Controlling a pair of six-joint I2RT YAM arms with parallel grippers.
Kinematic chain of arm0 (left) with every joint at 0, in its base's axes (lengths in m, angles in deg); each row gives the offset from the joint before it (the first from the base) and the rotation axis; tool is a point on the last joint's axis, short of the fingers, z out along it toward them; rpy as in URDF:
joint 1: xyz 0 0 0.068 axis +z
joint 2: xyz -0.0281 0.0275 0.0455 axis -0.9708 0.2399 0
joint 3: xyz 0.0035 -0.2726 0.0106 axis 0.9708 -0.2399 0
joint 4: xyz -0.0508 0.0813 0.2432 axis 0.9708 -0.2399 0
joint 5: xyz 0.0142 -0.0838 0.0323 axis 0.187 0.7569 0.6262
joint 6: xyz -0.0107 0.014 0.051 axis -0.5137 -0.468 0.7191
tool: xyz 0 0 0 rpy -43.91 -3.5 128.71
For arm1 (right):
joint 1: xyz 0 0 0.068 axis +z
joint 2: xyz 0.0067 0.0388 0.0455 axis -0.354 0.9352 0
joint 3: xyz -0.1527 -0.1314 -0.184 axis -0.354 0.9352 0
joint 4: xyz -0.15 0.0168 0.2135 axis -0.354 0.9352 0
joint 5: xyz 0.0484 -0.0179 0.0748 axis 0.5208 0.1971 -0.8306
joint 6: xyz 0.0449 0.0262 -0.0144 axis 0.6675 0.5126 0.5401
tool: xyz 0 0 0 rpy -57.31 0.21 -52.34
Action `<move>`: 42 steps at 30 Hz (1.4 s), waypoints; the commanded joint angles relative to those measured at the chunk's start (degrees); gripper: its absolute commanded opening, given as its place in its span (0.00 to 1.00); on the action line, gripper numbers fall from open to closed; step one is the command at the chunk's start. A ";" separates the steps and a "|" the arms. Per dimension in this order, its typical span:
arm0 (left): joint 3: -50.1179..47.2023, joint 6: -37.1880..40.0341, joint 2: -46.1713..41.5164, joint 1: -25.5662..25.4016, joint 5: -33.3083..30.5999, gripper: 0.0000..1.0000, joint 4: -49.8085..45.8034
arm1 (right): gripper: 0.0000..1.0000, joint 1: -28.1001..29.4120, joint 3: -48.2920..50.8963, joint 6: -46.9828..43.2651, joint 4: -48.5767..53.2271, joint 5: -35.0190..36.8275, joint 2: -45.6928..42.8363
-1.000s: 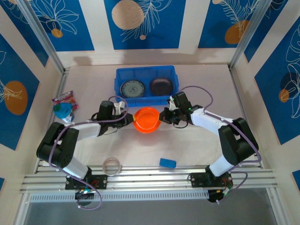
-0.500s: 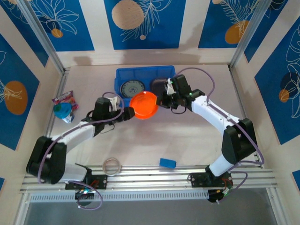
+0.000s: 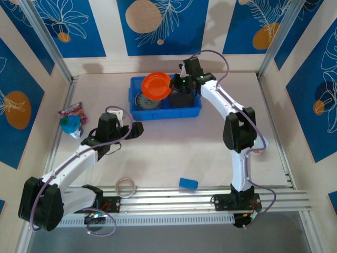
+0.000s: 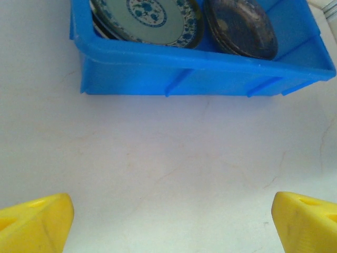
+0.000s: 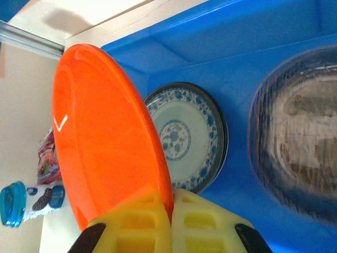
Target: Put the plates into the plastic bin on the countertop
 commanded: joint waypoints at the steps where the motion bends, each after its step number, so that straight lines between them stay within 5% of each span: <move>1: -1.17 0.82 -1.17 0.84 -1.15 0.96 -0.85 | 0.00 0.20 -5.18 1.65 0.79 -3.16 4.54; 11: -4.63 -2.19 2.19 1.10 3.74 0.96 6.11 | 0.00 0.99 -8.82 5.20 -4.91 -5.23 13.76; 27: -4.52 -1.64 4.38 1.11 3.28 0.96 6.19 | 0.01 3.85 -18.41 4.51 2.11 -1.23 21.46; 42: -3.73 -1.87 6.20 1.11 3.63 0.96 7.45 | 0.27 4.22 -21.43 2.77 6.49 2.16 21.53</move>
